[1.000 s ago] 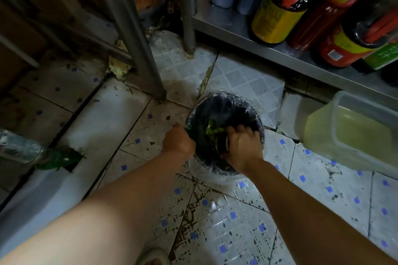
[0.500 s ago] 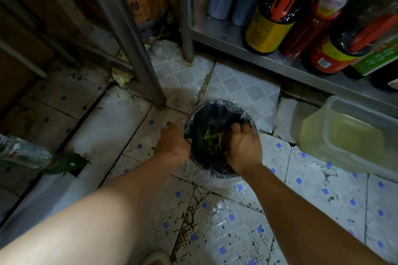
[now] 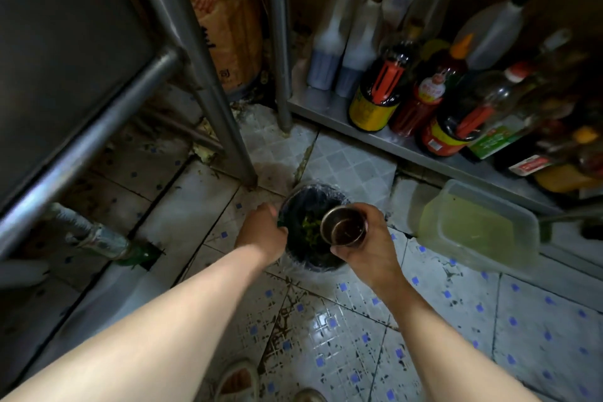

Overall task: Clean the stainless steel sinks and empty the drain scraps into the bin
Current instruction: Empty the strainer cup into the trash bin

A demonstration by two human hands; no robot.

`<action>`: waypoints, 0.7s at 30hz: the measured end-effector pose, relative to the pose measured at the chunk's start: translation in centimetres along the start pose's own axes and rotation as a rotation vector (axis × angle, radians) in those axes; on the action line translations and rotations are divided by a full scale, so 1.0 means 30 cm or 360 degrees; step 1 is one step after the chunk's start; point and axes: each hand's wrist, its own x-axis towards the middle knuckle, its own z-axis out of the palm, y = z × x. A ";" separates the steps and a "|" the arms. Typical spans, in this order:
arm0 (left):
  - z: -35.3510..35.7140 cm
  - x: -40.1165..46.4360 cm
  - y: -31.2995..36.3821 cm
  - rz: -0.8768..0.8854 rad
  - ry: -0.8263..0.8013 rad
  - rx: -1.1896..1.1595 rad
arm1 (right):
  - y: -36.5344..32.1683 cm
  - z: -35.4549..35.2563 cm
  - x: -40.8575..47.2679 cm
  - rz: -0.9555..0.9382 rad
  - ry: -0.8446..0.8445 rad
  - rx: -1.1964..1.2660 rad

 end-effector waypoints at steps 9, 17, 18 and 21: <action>-0.369 -0.429 0.303 0.0076 0.0162 -0.0193 | -0.454 -0.307 -0.221 -0.0195 -0.0024 0.0046; -0.647 -0.734 0.422 0.0136 0.0252 -0.0532 | -0.792 -0.461 -0.379 -0.0486 -0.0083 0.0072; -0.679 -0.767 0.430 0.0144 0.0274 -0.0589 | -0.829 -0.476 -0.395 -0.0525 -0.0097 0.0083; -0.762 -0.862 0.445 0.0184 0.0354 -0.0657 | -0.921 -0.504 -0.447 -0.0621 -0.0149 0.0088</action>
